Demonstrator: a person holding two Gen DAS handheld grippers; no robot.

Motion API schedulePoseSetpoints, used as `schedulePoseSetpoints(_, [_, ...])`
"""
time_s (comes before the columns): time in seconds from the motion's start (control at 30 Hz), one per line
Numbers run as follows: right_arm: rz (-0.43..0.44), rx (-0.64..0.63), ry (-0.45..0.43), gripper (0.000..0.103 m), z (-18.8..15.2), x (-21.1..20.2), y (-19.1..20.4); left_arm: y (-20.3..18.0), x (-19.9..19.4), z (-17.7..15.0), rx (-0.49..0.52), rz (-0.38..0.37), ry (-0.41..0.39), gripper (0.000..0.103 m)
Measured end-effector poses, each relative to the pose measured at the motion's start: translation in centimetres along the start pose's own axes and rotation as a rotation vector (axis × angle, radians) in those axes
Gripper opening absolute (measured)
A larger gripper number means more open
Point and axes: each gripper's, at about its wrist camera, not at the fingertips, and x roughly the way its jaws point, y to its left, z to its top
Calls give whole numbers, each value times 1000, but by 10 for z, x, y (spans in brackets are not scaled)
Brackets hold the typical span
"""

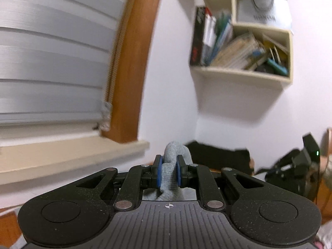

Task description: Fold clothes

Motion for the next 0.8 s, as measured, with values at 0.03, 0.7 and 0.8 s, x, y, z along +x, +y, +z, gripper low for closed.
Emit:
schedulePoseSetpoints(0.03, [7, 3, -5, 2, 2, 5, 1, 9, -4, -1, -20, 15, -7, 15])
schedulePoseSetpoints(0.7, [-100, 178, 88, 48, -25, 24, 42, 20, 93, -61, 73, 129, 287, 73])
schedulePoseSetpoints(0.8, [-89, 180, 95, 25, -22, 17, 66, 1, 117, -68, 143, 62, 297, 79])
